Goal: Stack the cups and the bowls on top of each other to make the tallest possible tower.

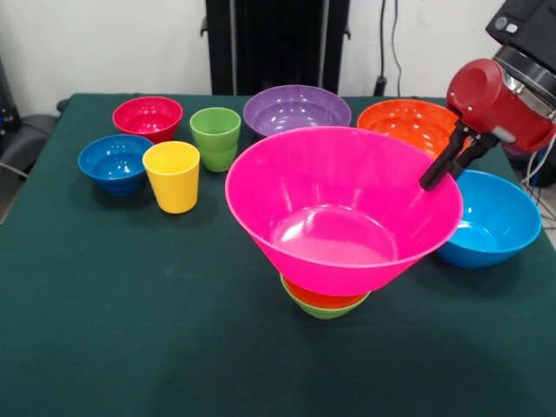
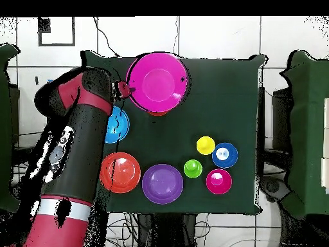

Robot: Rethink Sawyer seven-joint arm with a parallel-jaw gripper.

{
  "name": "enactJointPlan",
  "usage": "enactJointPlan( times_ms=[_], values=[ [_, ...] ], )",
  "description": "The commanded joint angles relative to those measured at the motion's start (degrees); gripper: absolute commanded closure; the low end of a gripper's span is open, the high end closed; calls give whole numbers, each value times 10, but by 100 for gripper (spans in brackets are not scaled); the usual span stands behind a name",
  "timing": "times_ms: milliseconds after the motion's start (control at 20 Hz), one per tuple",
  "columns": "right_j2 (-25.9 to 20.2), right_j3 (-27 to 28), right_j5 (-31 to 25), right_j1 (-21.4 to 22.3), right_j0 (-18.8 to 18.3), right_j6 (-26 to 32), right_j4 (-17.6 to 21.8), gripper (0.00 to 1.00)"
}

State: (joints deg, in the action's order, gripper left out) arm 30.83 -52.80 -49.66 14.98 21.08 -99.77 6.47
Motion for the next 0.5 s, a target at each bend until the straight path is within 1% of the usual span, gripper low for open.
enactJointPlan(
  times_ms=[50,500],
  values=[
    [-58,-64,37,17,11,-43,17,100],
    [-53,-86,43,24,23,-56,19,100]
  ],
)
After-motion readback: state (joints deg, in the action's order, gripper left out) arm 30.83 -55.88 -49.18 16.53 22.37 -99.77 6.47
